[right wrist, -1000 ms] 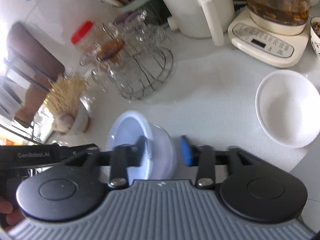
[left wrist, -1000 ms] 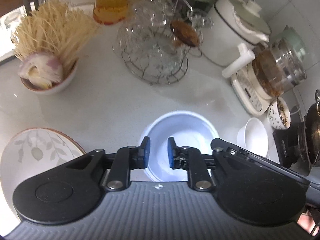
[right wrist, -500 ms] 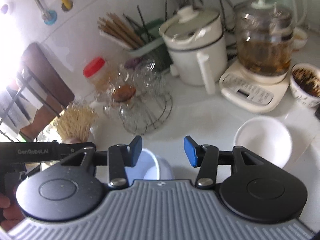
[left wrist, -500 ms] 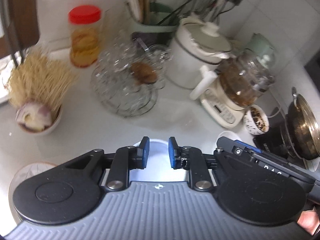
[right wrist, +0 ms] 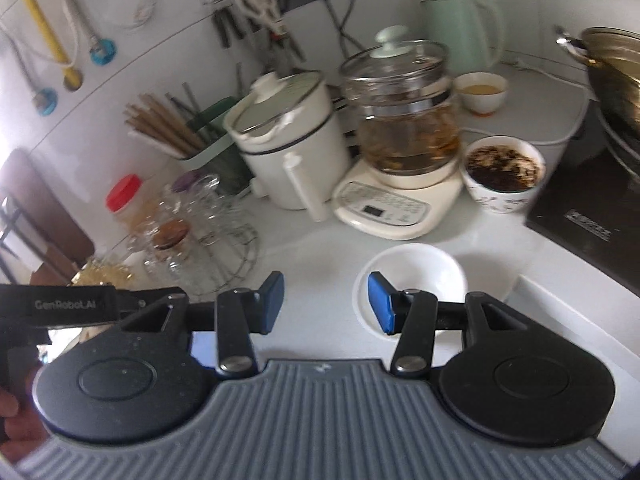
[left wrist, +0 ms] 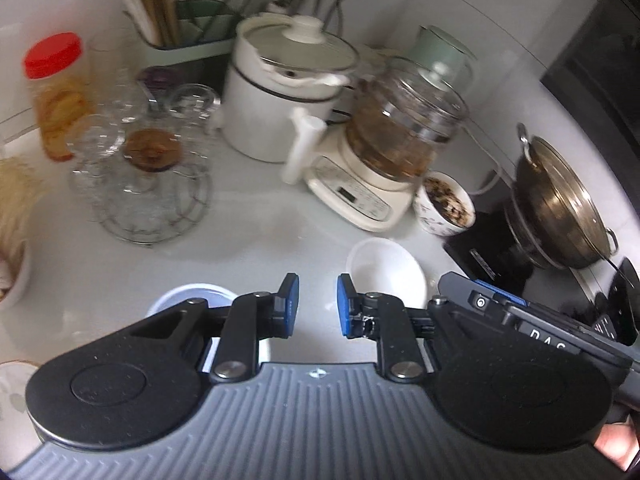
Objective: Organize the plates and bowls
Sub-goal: 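Move the left gripper to the rim of the plain white ceramic bowl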
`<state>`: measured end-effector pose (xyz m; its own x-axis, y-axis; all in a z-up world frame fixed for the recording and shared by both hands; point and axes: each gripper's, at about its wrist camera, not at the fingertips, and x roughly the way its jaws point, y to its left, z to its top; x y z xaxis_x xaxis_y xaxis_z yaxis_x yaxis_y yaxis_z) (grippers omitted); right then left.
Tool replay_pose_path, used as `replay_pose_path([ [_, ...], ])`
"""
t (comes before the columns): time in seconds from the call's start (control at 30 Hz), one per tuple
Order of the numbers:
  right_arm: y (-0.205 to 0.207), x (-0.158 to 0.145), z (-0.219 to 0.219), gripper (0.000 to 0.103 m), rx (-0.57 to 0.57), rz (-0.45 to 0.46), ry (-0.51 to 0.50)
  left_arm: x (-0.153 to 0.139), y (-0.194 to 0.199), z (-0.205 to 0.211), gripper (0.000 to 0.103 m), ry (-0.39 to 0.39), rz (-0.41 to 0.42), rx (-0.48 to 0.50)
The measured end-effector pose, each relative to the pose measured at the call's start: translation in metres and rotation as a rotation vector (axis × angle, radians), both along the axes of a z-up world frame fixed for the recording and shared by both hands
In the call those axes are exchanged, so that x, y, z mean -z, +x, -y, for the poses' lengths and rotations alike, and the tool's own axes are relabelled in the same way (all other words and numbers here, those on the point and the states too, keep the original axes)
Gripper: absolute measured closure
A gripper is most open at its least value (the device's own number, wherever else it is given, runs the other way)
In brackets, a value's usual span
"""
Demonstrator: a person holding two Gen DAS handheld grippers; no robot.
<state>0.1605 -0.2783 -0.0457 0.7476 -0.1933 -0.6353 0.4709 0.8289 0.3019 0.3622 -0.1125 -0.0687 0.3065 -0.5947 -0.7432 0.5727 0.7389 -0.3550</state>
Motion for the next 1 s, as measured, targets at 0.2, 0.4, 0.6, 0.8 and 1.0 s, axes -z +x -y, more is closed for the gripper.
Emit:
replay_pose_path([
  [0.2,-0.015,0.001,0.010,0.053,0.048,-0.015,-0.011,0.004,-0.007,0.022,0.080,-0.003,-0.010,0.055],
  [0.4,-0.025,0.001,0.015,0.053,0.088,-0.036,-0.027,0.007,-0.007,0.033,0.080,-0.006,-0.030,0.097],
  [0.6,-0.028,0.006,0.024,0.053,0.122,-0.065,-0.015,0.011,-0.005,0.042,0.080,0.007,-0.034,0.123],
  [0.8,-0.021,0.014,0.040,0.053,0.164,-0.074,0.030,0.019,0.005,0.053,0.080,0.019,-0.053,0.139],
  [1.0,-0.007,0.027,0.059,0.053,0.182,-0.085,0.079,0.037,0.023,0.070,0.071,0.070,-0.069,0.148],
])
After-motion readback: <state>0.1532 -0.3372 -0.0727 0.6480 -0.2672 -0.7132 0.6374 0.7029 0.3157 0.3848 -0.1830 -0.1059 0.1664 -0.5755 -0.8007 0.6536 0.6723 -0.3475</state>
